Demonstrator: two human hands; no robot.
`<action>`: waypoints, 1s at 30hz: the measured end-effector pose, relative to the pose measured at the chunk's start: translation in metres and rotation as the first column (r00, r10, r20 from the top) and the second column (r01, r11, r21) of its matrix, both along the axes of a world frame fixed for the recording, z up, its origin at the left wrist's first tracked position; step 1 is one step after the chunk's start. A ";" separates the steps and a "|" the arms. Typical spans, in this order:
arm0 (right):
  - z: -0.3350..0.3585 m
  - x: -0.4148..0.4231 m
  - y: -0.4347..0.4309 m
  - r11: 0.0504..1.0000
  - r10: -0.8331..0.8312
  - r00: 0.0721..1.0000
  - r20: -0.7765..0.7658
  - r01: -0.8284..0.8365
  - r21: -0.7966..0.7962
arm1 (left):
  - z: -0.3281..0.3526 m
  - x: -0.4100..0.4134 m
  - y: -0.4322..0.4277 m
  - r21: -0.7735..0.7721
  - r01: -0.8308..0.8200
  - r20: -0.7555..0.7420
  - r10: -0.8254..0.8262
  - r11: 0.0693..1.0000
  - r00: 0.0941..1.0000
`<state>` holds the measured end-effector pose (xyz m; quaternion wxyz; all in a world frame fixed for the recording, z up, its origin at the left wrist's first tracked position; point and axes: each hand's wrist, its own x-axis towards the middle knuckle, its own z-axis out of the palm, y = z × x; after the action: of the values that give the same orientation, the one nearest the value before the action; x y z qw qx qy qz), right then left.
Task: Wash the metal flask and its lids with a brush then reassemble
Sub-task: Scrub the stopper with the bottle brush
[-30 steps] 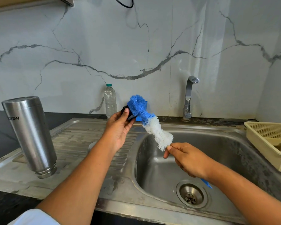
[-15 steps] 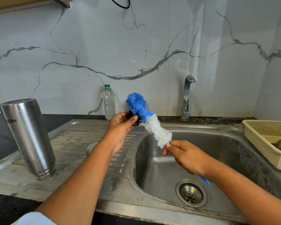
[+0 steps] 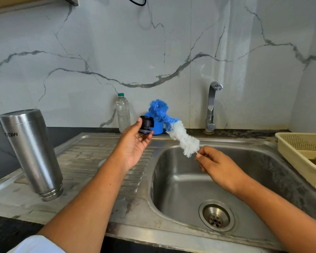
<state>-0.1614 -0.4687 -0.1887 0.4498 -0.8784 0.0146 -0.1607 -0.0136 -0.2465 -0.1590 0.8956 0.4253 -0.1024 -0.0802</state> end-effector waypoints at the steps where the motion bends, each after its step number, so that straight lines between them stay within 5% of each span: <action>1: 0.000 0.000 -0.001 1.000 0.000 1.000 0.013 0.000 0.006 | -0.001 0.001 0.001 -0.003 -0.015 -0.027 0.015 1.000 1.000; 8: -0.001 0.001 0.002 0.997 0.079 0.995 0.056 -0.080 0.003 | -0.001 0.003 0.003 -0.018 -0.104 -0.120 0.101 0.994 0.988; 22: 0.001 -0.004 0.006 0.996 0.091 0.994 -0.053 -0.091 -0.006 | 0.004 0.003 0.011 -0.044 -0.160 0.089 0.163 0.986 0.983; 26: 0.003 -0.003 0.012 0.998 0.065 0.997 -0.047 -0.064 0.012 | -0.001 -0.002 0.006 0.097 -0.114 0.146 0.099 0.989 0.984; 30: 0.005 -0.005 0.012 0.996 0.086 0.993 -0.077 -0.085 0.006 | 0.004 -0.001 0.010 -0.015 -0.156 0.120 0.157 0.988 0.980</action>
<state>-0.1669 -0.4568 -0.1836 0.4564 -0.8832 -0.0055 -0.1075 -0.0142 -0.2361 -0.1551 0.8925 0.4337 -0.1227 0.0167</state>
